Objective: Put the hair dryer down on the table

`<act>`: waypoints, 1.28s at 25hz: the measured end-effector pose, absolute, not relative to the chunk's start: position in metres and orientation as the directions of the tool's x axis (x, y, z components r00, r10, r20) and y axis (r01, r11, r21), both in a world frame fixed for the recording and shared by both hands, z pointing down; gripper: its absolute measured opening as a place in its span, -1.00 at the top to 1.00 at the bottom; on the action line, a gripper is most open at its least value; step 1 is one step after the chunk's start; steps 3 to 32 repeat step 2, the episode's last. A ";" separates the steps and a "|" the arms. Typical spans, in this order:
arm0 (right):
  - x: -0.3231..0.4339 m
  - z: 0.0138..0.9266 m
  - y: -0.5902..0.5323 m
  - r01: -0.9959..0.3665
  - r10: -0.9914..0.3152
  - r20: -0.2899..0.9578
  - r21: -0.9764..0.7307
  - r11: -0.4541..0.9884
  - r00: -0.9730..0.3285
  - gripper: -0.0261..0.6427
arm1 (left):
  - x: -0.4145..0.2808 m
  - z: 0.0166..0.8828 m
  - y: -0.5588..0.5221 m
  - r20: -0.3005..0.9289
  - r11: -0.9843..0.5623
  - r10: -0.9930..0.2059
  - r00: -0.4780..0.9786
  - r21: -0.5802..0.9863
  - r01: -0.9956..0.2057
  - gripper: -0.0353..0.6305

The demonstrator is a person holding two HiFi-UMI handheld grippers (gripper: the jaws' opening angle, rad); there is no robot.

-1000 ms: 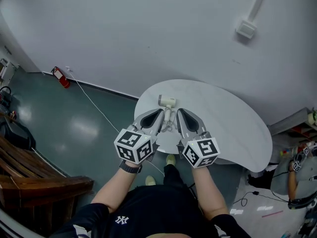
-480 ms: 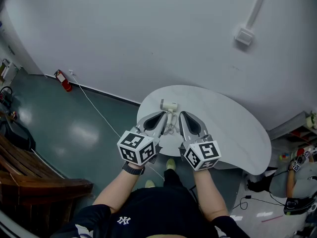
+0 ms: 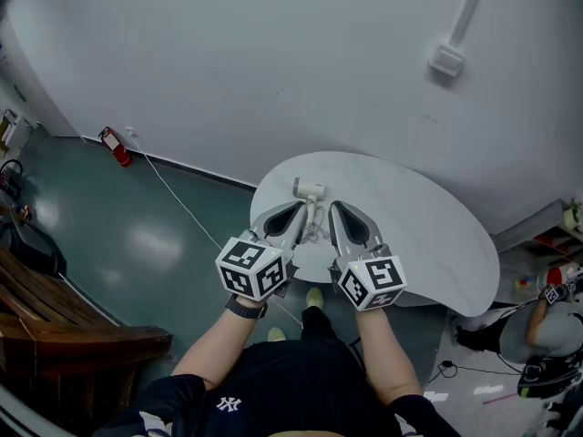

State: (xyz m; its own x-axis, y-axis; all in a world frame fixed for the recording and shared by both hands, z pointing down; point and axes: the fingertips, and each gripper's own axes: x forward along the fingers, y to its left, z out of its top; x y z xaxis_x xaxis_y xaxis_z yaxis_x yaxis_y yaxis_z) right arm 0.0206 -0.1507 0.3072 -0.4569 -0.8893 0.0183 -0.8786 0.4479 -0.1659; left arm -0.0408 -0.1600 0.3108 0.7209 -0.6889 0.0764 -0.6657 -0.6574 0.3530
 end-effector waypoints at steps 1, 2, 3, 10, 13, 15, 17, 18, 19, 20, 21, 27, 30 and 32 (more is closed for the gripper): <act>0.021 0.308 -0.150 -0.879 -0.890 0.019 -0.167 0.447 -0.456 0.86 | -0.040 0.311 -0.160 0.076 -0.657 -0.689 0.720 0.353 -0.666 0.89; 0.022 0.308 -0.150 -0.879 -0.890 0.019 -0.167 0.446 -0.455 0.86 | -0.040 0.311 -0.159 0.076 -0.656 -0.690 0.720 0.353 -0.666 0.89; 0.022 0.308 -0.150 -0.879 -0.890 0.019 -0.167 0.446 -0.455 0.86 | -0.040 0.311 -0.159 0.076 -0.656 -0.690 0.720 0.353 -0.666 0.89; 0.022 0.308 -0.150 -0.879 -0.890 0.019 -0.167 0.446 -0.455 0.86 | -0.040 0.311 -0.159 0.076 -0.656 -0.690 0.720 0.353 -0.666 0.89; 0.022 0.308 -0.150 -0.879 -0.890 0.019 -0.167 0.446 -0.455 0.86 | -0.040 0.311 -0.159 0.076 -0.656 -0.690 0.720 0.353 -0.666 0.89; 0.022 0.308 -0.150 -0.879 -0.890 0.019 -0.167 0.446 -0.455 0.86 | -0.040 0.311 -0.159 0.076 -0.656 -0.690 0.720 0.353 -0.666 0.89; 0.022 0.308 -0.150 -0.879 -0.890 0.019 -0.167 0.446 -0.455 0.86 | -0.040 0.311 -0.159 0.076 -0.656 -0.690 0.720 0.353 -0.666 0.89; 0.022 0.308 -0.150 -0.879 -0.890 0.019 -0.167 0.446 -0.455 0.86 | -0.040 0.311 -0.159 0.076 -0.656 -0.690 0.720 0.353 -0.666 0.89; 0.022 0.308 -0.150 -0.879 -0.890 0.019 -0.167 0.446 -0.455 0.86 | -0.040 0.311 -0.159 0.076 -0.656 -0.690 0.720 0.353 -0.666 0.89; 0.022 0.308 -0.150 -0.879 -0.890 0.019 -0.167 0.446 -0.455 0.86 | -0.040 0.311 -0.159 0.076 -0.656 -0.690 0.720 0.353 -0.666 0.89; 0.022 0.308 -0.150 -0.879 -0.890 0.019 -0.167 0.446 -0.455 0.86 | -0.040 0.311 -0.159 0.076 -0.656 -0.690 0.720 0.353 -0.666 0.89; 0.022 0.308 -0.150 -0.879 -0.890 0.019 -0.167 0.446 -0.455 0.86 | -0.040 0.311 -0.159 0.076 -0.656 -0.690 0.720 0.353 -0.666 0.89; 0.022 0.308 -0.150 -0.879 -0.890 0.019 -0.167 0.446 -0.455 0.86 | -0.040 0.311 -0.159 0.076 -0.656 -0.690 0.720 0.353 -0.666 0.89; 0.022 0.308 -0.150 -0.879 -0.890 0.019 -0.167 0.446 -0.455 0.86 | -0.040 0.311 -0.159 0.076 -0.656 -0.690 0.720 0.353 -0.666 0.89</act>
